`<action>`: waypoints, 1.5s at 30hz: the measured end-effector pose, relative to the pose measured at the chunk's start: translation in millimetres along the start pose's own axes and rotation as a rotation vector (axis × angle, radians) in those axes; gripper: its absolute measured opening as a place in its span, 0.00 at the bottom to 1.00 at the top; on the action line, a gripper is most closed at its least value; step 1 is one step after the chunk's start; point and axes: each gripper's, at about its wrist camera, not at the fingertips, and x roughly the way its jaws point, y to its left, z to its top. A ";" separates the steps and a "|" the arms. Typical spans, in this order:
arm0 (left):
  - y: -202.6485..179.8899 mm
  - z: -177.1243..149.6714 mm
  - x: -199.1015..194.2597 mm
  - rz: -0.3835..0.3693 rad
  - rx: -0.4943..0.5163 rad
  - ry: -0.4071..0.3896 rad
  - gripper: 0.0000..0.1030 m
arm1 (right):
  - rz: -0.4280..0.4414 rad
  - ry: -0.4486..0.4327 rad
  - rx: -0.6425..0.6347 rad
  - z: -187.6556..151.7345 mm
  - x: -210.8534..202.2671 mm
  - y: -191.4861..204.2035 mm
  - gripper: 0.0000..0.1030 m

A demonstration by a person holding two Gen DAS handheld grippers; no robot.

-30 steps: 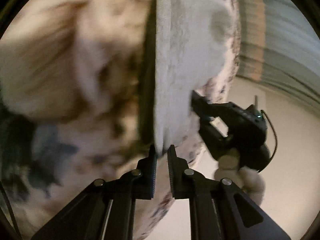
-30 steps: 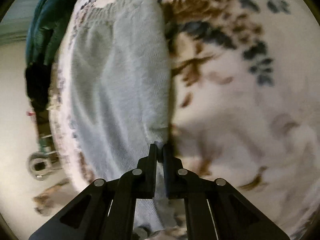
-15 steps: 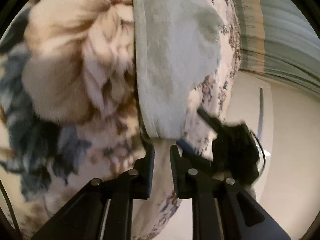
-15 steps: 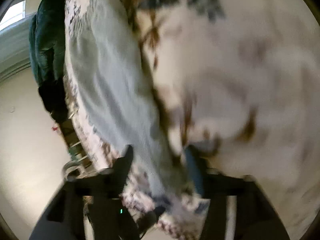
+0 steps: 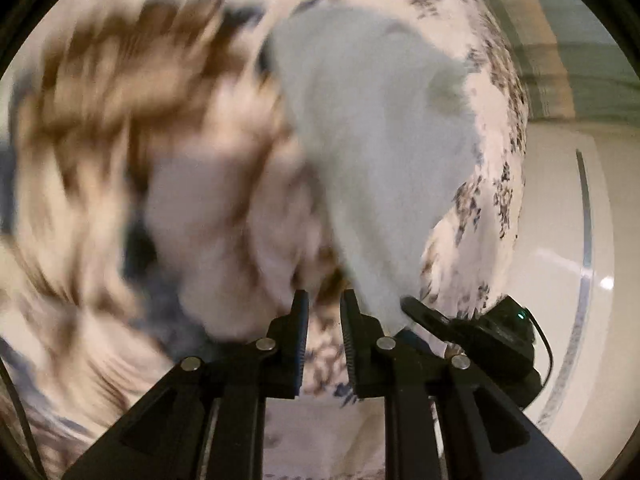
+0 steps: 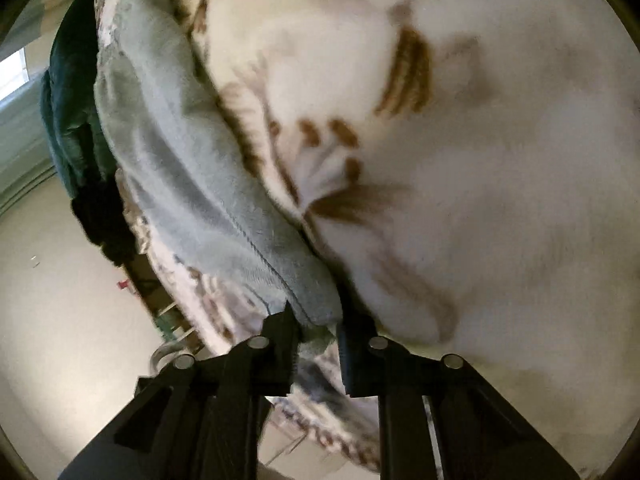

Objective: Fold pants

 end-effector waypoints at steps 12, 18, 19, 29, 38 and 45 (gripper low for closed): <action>-154.0 219.8 61.2 0.041 0.505 0.173 0.40 | 0.117 -0.254 -0.058 97.7 -56.1 103.1 0.81; -174.1 258.3 145.0 0.087 0.636 0.371 0.40 | 0.008 -0.260 -0.126 173.7 -36.1 137.4 0.81; -172.3 254.9 152.3 0.087 0.659 0.388 0.40 | -0.026 -0.266 -0.137 178.8 -32.3 138.4 0.77; -155.7 275.0 149.0 -0.088 0.666 0.428 0.32 | 0.103 -0.169 -0.173 197.9 -21.6 113.7 0.39; -151.7 274.0 189.4 -0.166 0.628 0.521 0.38 | 0.143 -0.082 -0.277 209.7 -0.5 129.1 0.69; -152.0 266.2 164.2 -0.126 0.716 0.461 0.22 | 0.111 -0.093 -0.353 215.5 4.6 146.1 0.44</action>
